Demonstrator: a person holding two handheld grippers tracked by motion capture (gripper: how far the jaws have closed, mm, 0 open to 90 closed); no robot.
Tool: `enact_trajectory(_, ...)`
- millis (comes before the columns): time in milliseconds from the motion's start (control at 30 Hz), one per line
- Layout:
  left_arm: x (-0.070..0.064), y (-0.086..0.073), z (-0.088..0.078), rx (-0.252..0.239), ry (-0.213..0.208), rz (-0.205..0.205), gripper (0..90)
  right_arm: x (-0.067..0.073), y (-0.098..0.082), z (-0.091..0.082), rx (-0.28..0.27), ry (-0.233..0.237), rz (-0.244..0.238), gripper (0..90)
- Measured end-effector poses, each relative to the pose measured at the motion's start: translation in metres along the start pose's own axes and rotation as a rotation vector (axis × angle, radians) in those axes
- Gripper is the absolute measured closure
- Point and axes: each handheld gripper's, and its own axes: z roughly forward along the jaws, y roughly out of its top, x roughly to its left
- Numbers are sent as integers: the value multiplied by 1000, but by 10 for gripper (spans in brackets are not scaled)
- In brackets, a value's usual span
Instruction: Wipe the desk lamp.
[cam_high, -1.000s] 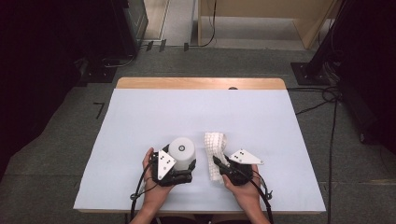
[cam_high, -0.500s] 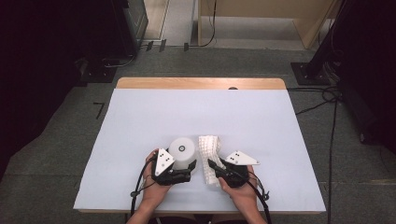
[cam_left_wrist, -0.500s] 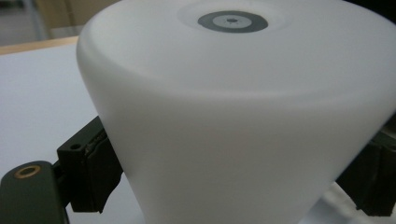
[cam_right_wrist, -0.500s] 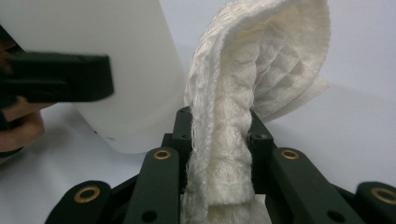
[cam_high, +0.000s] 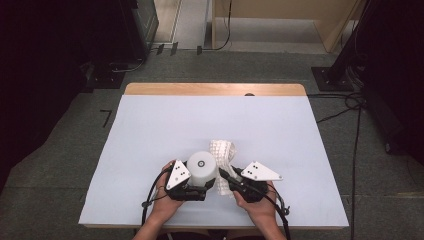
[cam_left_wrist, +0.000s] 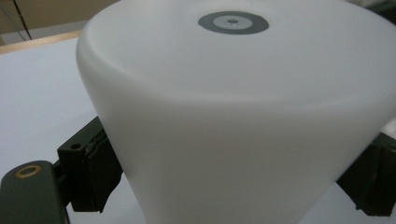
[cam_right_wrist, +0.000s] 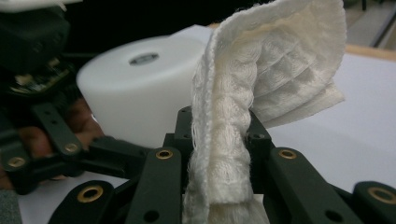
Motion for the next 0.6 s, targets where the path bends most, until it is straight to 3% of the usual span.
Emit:
enact_trajectory(133, -1, 2, -1, -11, -7, -2, 88, -4, 3, -4, 3, 20, -9, 739)
enact_trajectory(300, 3, 5, -5, -31, -3, -19, 88, -6, -8, 6, 63, 9, -5, 739)
enact_trajectory(333, 4, 5, -6, -36, -2, -23, 88, -7, -15, 13, 112, 1, 4, 738)
enact_trajectory(367, 6, 6, -7, -39, 3, -20, 88, -7, -15, 13, 112, 1, 4, 738)
enact_trajectory(400, 7, 6, -8, -44, 8, -26, 88, -8, -21, 20, 156, -14, 12, 737)
enact_trajectory(567, 6, 4, -6, -28, 19, 1, 88, -4, -24, 23, 179, -29, 21, 737)
enact_trajectory(600, 6, 2, -5, -21, 21, 1, 88, -1, -20, 20, 158, -20, 11, 737)
